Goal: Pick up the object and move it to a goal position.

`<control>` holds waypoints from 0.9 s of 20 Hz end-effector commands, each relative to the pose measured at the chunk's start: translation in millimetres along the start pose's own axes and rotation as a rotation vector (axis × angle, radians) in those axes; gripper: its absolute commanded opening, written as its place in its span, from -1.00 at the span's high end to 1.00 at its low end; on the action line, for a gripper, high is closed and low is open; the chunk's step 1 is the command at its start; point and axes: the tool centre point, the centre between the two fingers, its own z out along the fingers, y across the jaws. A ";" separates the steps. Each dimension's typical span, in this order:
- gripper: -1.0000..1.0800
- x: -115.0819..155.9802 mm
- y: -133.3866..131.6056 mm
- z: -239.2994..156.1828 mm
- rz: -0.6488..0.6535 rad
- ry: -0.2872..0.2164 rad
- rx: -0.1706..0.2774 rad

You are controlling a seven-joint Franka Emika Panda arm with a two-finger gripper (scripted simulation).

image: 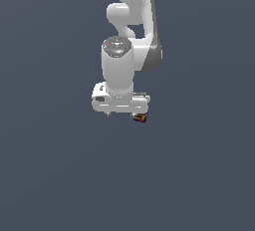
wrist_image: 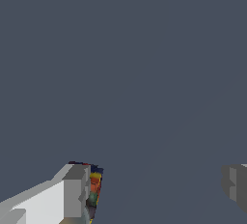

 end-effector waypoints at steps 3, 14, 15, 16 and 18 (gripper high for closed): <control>-0.92 2.2 5.7 -0.8 0.007 0.004 -0.001; -0.92 -21.4 -24.1 16.0 0.051 -0.002 0.002; -0.92 -25.8 -29.0 18.9 0.059 -0.003 0.003; -0.92 -30.7 -34.2 21.9 0.068 -0.004 0.003; -0.92 -41.8 -45.5 28.6 0.087 -0.006 0.004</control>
